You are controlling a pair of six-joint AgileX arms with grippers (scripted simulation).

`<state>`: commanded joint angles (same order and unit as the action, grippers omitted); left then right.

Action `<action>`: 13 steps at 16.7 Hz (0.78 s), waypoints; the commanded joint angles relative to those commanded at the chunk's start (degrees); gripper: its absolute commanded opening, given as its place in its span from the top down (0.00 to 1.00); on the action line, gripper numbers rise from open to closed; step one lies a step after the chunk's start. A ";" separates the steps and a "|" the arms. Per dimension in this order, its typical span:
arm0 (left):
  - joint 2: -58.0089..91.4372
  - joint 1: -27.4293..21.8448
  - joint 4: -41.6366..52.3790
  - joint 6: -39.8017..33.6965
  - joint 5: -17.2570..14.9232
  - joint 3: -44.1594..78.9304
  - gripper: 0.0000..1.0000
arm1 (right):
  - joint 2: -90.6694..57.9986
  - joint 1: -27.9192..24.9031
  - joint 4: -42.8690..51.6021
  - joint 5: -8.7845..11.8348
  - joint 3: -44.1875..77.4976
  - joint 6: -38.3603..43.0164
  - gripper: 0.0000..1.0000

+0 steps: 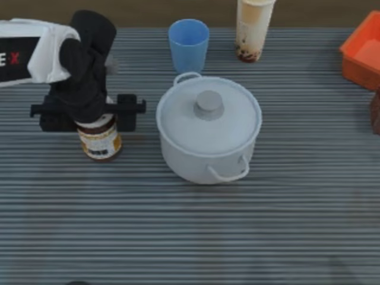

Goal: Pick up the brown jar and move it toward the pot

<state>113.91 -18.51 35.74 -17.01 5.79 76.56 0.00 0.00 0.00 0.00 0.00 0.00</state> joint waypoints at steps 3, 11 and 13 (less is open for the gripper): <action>0.00 0.00 0.00 0.00 0.00 0.00 0.32 | 0.00 0.00 0.00 0.00 0.00 0.00 0.00; 0.00 0.00 0.00 0.00 0.00 0.00 0.00 | 0.00 0.00 0.00 0.00 0.00 0.00 0.00; 0.00 0.00 0.00 0.00 0.00 0.00 0.00 | 0.00 0.00 0.00 0.00 0.00 0.00 0.00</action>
